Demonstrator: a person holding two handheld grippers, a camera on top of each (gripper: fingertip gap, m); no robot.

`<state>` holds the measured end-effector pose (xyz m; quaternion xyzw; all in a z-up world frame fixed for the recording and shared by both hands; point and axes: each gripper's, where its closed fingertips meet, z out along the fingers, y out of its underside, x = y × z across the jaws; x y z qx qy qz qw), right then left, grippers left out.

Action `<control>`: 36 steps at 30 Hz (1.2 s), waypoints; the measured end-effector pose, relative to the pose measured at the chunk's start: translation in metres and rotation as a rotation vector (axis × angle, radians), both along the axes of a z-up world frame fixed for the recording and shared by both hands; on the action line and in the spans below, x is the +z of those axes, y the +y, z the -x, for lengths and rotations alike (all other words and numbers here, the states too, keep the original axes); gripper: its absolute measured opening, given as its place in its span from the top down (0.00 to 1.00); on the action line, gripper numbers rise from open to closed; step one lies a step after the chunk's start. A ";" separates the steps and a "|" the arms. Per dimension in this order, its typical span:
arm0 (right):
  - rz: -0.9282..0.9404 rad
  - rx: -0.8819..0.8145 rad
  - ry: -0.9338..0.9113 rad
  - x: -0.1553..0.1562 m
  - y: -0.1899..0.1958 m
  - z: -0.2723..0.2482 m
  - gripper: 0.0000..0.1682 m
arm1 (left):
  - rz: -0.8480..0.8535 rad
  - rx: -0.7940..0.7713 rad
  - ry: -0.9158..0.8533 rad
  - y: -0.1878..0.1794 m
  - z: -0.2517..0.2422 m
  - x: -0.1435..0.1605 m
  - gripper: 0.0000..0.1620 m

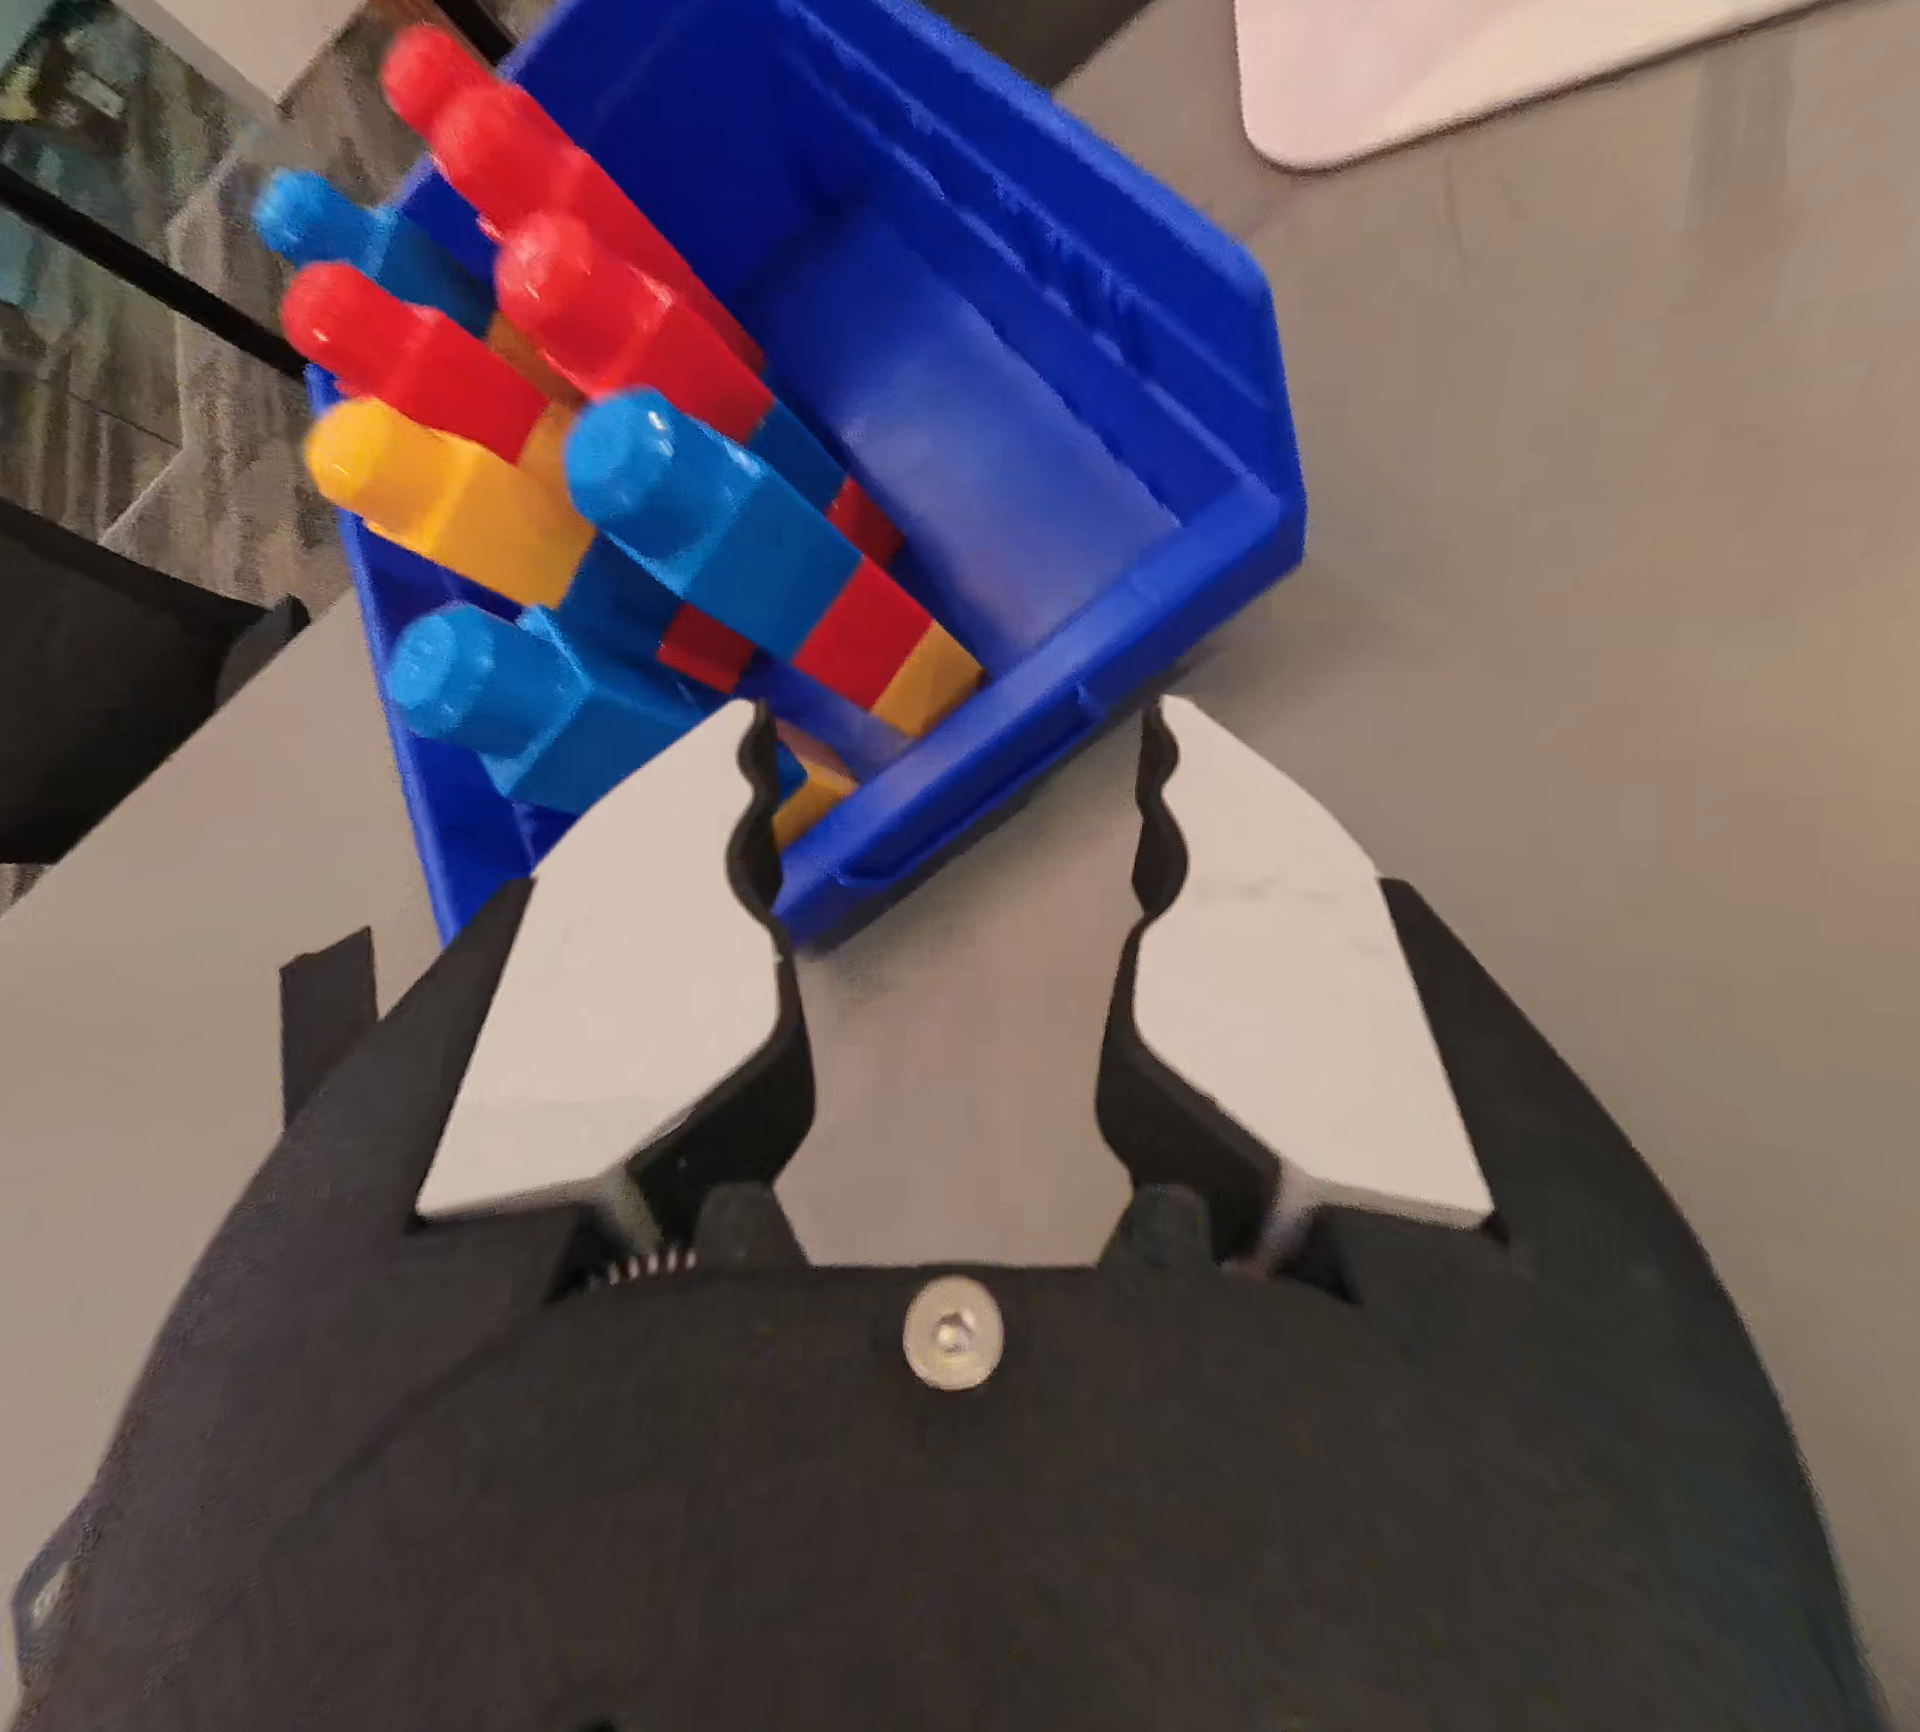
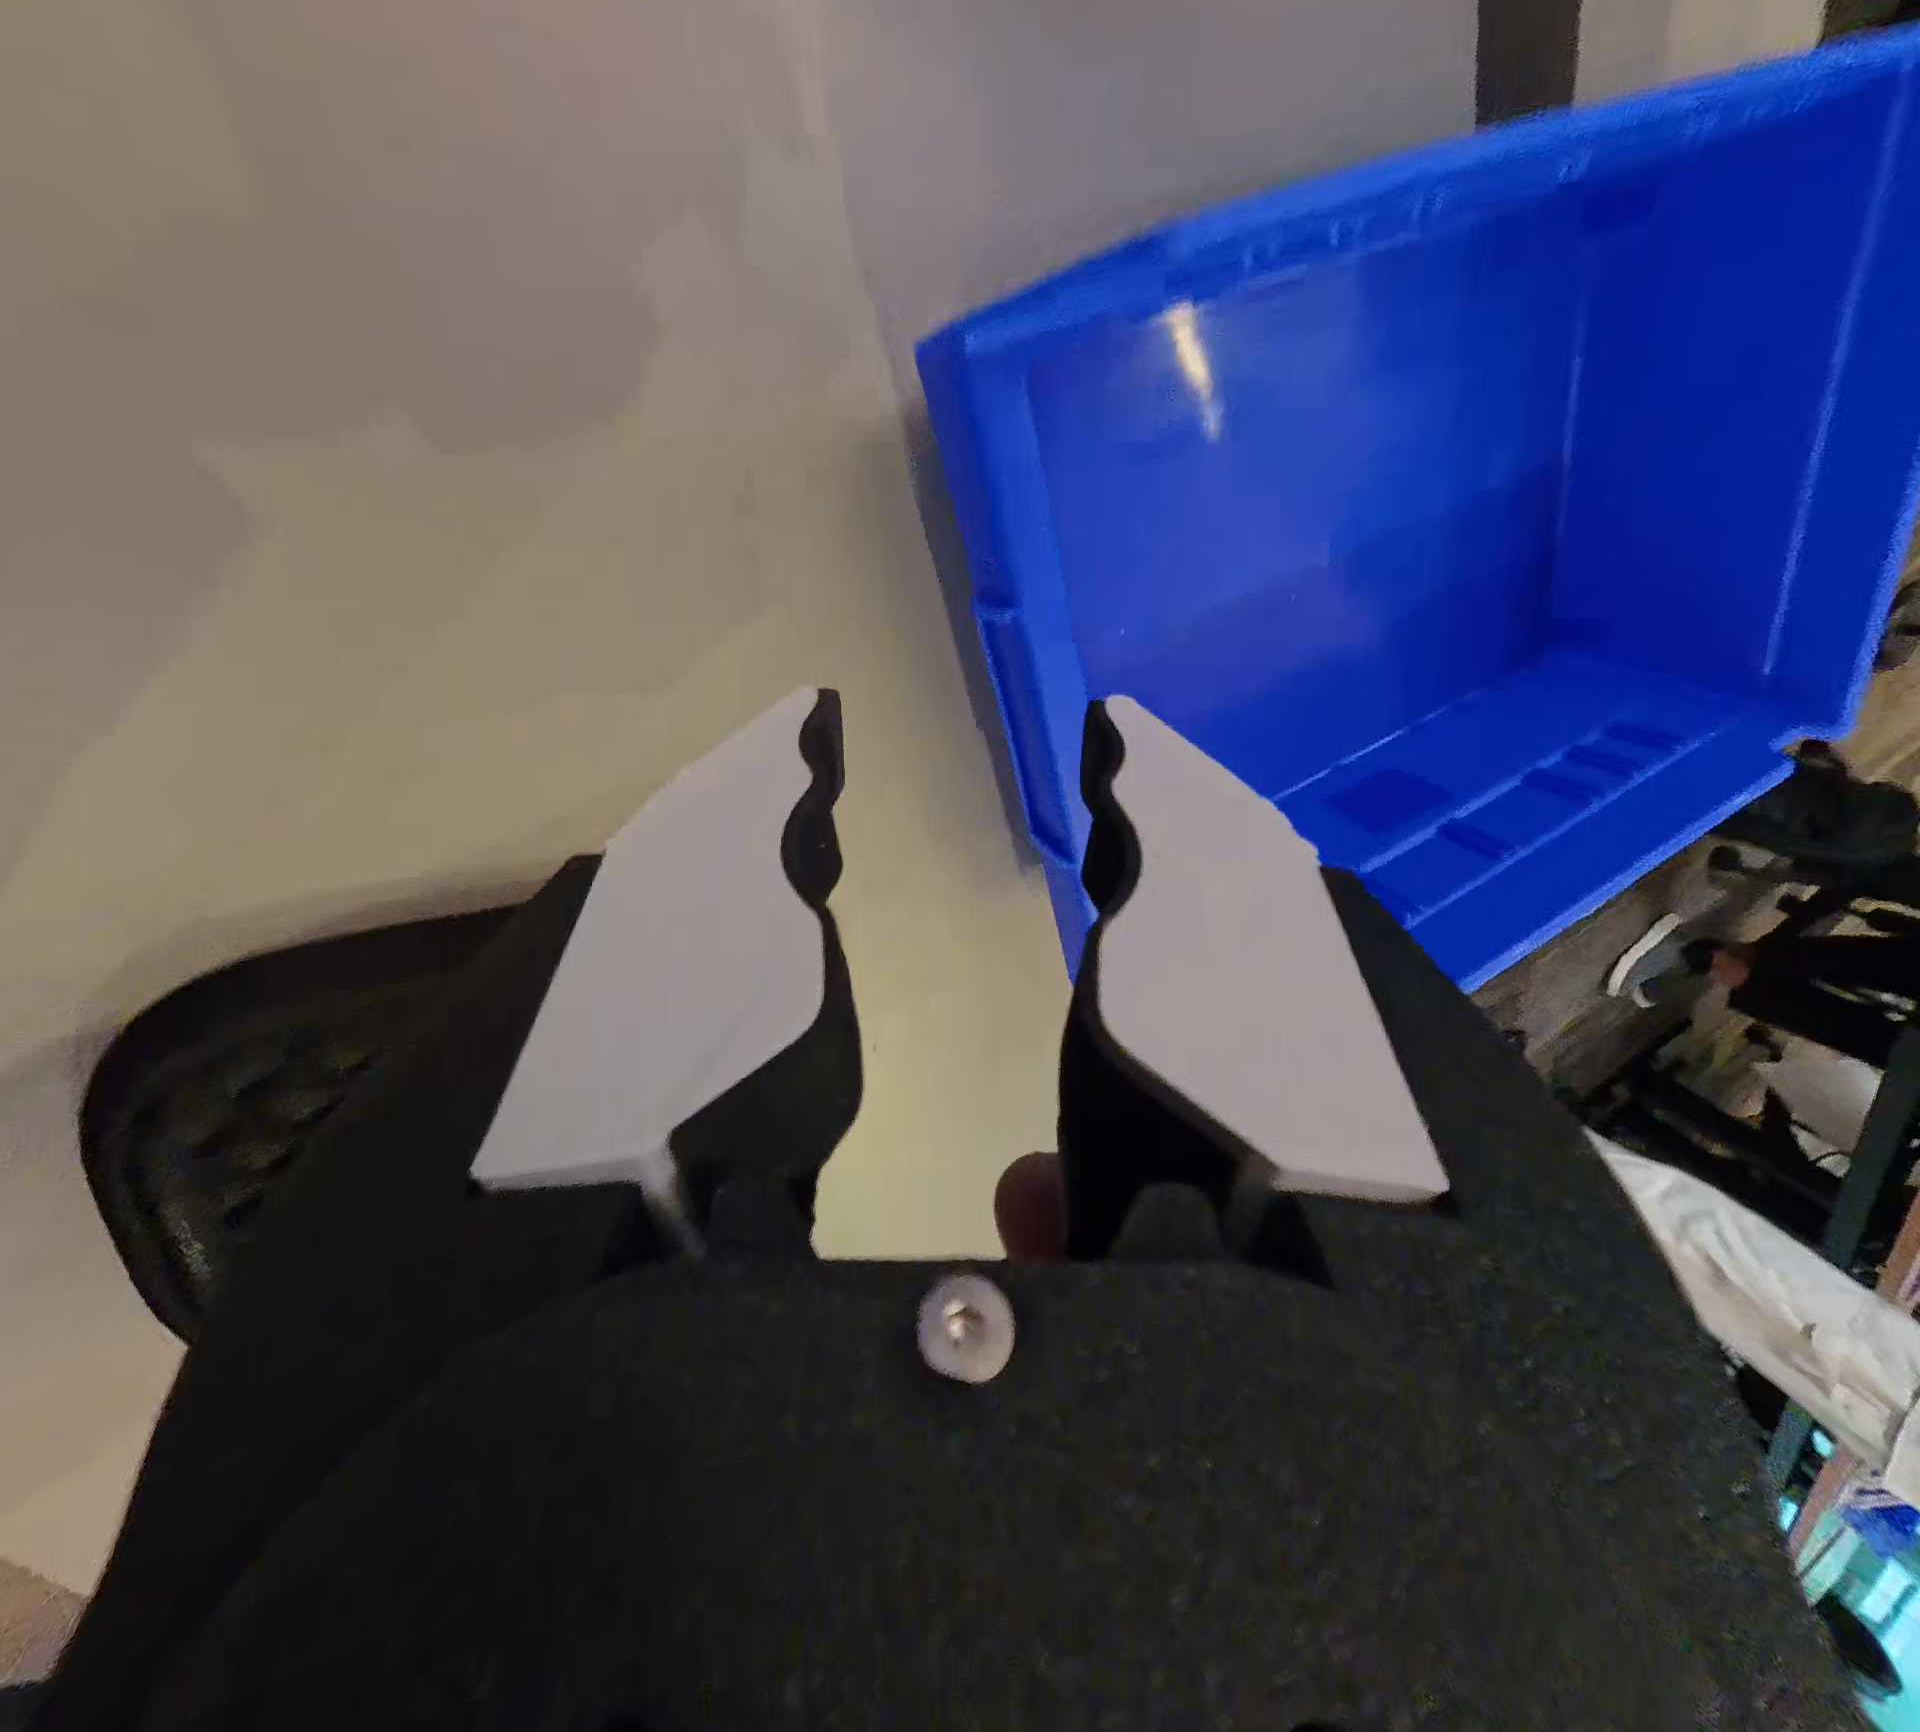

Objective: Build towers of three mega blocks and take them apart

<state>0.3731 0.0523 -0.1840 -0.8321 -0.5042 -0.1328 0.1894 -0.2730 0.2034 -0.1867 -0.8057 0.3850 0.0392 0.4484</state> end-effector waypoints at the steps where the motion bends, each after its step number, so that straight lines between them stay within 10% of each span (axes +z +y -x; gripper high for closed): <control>1: -0.019 0.011 0.009 0.002 -0.001 0.008 0.74 | -0.028 0.011 -0.009 0.004 -0.004 0.008 0.58; 20: -0.066 0.126 0.113 -0.011 -0.009 0.078 0.75 | -0.082 0.380 0.053 0.090 0.004 0.001 0.60; 36: -0.132 0.226 0.258 0.014 -0.014 0.128 0.77 | -0.151 0.231 -0.018 0.065 -0.022 0.039 0.72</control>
